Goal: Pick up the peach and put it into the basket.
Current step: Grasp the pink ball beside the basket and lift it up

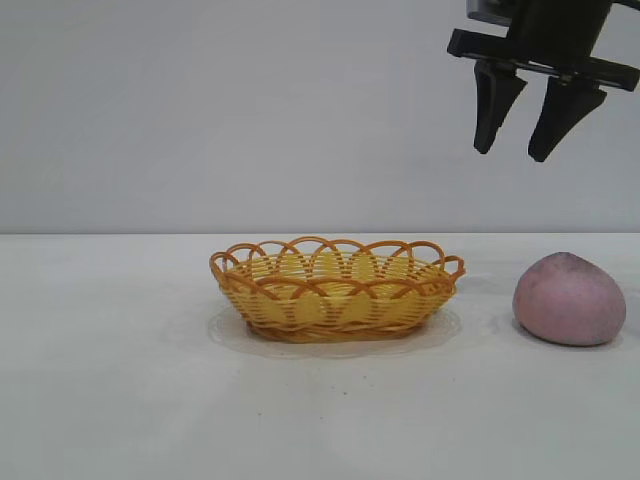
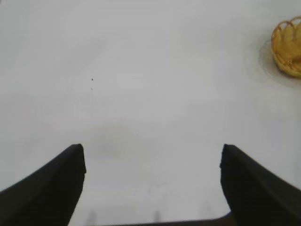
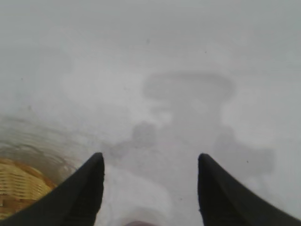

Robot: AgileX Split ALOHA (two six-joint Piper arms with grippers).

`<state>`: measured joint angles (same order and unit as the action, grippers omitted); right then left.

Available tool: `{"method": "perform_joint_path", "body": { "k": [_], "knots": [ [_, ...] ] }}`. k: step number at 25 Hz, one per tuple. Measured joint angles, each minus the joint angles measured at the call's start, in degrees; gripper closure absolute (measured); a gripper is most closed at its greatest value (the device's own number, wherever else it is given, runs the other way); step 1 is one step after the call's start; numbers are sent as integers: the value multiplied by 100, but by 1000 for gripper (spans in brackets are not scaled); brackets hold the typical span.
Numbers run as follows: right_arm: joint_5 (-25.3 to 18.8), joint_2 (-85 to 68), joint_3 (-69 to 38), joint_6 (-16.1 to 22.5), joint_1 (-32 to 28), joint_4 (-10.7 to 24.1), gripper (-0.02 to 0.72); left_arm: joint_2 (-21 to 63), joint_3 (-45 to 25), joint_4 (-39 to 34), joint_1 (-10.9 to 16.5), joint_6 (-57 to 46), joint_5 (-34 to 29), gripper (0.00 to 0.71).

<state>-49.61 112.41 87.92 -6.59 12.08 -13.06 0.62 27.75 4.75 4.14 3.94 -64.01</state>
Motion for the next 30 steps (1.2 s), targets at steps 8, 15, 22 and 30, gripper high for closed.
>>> {"method": "perform_joint_path", "body": {
  "k": [8,15,22,30],
  "knots": [
    [26,56,0,0,0,248,326,38,0,-63,0,-76,-14,183],
    [-770,-107,9,0,0,680,326,38,0,-87,0,-76,-14,183],
    [-1896,-140,9,0,81,668,326,38,0,-87,0,-76,-14,183],
    [-1997,-207,-640,8,607,555,380,38,0,-87,0,-76,-14,183]
  ]
}}
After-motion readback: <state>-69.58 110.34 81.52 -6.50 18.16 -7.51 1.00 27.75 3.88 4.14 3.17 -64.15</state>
